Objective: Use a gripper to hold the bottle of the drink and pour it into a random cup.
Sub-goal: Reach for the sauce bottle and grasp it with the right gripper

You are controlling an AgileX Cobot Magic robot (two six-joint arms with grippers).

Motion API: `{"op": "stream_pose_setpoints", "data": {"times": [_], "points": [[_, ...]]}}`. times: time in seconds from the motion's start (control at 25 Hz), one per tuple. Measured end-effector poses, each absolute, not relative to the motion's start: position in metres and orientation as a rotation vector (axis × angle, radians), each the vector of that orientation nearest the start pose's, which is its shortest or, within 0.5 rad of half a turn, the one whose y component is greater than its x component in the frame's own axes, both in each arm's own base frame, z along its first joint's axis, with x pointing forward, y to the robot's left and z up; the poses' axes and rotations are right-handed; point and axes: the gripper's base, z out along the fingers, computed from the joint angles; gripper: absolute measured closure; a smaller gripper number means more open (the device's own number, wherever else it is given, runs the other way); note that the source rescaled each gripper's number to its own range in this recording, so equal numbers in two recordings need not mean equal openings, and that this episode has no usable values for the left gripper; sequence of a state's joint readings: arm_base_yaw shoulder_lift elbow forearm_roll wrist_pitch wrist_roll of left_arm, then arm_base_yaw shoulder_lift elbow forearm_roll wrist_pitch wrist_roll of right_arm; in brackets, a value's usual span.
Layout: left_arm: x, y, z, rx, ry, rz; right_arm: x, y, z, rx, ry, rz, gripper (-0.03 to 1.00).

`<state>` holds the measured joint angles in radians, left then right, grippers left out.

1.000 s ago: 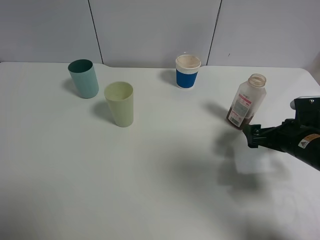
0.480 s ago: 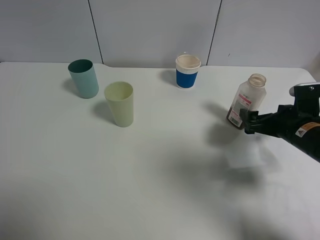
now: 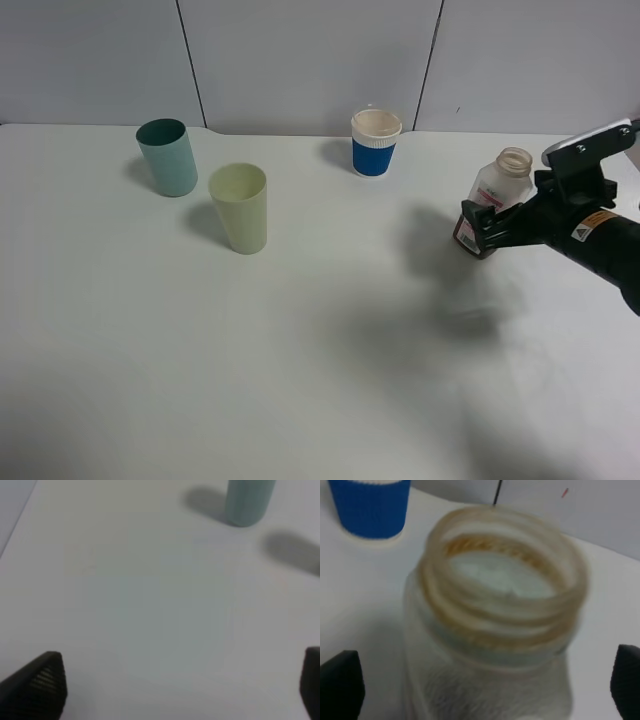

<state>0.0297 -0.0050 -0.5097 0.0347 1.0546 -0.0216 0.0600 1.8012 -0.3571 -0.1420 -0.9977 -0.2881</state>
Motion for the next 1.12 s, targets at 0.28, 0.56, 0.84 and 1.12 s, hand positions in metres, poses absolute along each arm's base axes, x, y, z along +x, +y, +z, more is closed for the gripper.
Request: {"op": "stream_pose_setpoints", "data": {"times": [0.28, 0.56, 0.84, 1.12], "points": [[-0.007, 0.003, 0.28, -0.054, 2.023, 0.046, 0.261, 0.031, 0.094, -0.605, 1.918, -0.07, -0.01], [-0.007, 0.003, 0.28, -0.054, 2.023, 0.046, 0.262, 0.041, 0.081, -0.719, 1.886, 0.007, 0.05], [-0.007, 0.003, 0.28, -0.054, 2.023, 0.046, 0.264, 0.041, 0.083, -0.707, 1.866, 0.016, 0.25], [-0.007, 0.003, 0.28, -0.054, 2.023, 0.046, 0.264, 0.041, 0.083, -0.588, 1.906, 0.096, 0.92]]}}
